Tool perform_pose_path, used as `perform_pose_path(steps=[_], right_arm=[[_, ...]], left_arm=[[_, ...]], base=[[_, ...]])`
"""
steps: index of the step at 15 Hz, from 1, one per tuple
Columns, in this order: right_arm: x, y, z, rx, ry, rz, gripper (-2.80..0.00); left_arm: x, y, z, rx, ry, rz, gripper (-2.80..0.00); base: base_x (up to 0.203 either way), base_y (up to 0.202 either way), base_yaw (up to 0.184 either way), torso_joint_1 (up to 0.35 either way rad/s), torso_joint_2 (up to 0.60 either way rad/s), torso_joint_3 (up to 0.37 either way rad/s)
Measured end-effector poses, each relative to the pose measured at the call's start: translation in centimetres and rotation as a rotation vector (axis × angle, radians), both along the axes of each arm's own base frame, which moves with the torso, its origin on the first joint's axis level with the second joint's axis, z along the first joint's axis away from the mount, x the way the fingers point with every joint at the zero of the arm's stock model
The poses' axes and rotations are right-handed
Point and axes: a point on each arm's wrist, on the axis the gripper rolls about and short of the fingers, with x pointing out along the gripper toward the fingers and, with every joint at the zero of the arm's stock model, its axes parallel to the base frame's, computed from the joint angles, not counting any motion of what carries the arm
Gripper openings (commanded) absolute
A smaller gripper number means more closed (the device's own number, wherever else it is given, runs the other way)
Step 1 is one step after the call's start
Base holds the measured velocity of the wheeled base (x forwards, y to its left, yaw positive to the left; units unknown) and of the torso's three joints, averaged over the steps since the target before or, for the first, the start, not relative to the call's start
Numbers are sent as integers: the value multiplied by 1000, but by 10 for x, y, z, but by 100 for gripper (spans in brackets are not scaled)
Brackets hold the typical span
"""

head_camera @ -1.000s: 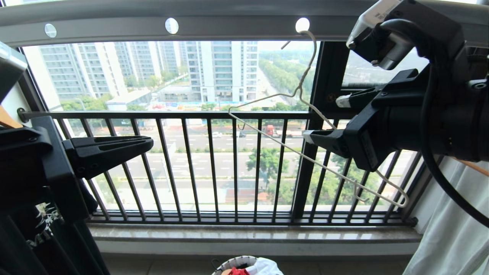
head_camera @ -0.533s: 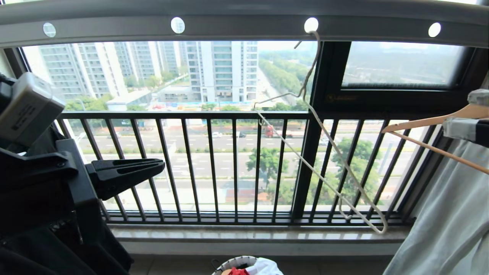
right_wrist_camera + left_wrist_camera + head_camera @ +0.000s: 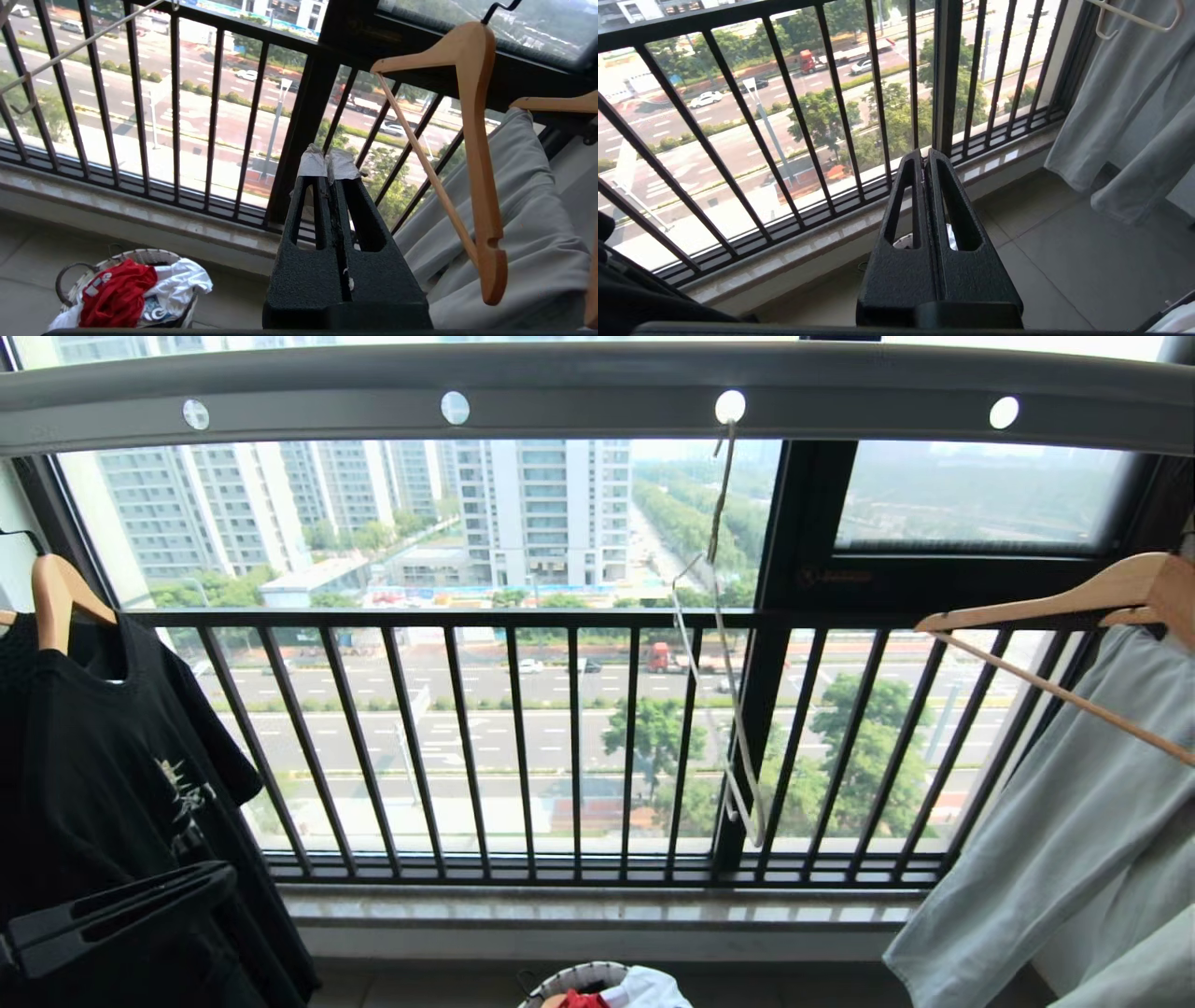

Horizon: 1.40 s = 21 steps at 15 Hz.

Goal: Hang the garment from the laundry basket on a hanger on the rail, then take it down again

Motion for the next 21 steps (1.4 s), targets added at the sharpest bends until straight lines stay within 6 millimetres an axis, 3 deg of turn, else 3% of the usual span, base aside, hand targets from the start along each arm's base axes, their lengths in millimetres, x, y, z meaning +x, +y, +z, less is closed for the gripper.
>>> perform_pose_path(steps=[5, 7, 9, 11, 14, 18, 21], right_arm=[[-38, -6, -40, 72, -68, -235, -280], [-42, -8, -57, 138, -67, -355, -280], [-40, -9, -72, 164, -42, -442, -280], [-40, -10, -78, 147, -25, -498, -280], [-41, -9, -82, 93, 2, -535, -280], [-41, -4, -91, 3, 53, -583, -280], [-46, -2, -113, 11, 48, -480, -280]], left_arm=[[-50, 28, -21, -95, -169, 444, -280], [-67, 29, -41, -101, -214, 522, -280], [-76, 29, -77, -66, -181, 555, -280], [-79, 29, -110, -28, -122, 565, -280], [-78, 28, -136, 1, -81, 530, -280], [-78, 27, -142, 2, -72, 512, -280], [-78, 28, -142, 3, -73, 517, -280]], base=[[0, 0, 0, 0, 0, 0], [0, 0, 0, 0, 0, 0], [0, 0, 0, 0, 0, 0], [0, 0, 0, 0, 0, 0], [0, 0, 0, 0, 0, 0], [0, 0, 0, 0, 0, 0], [0, 0, 0, 0, 0, 0]])
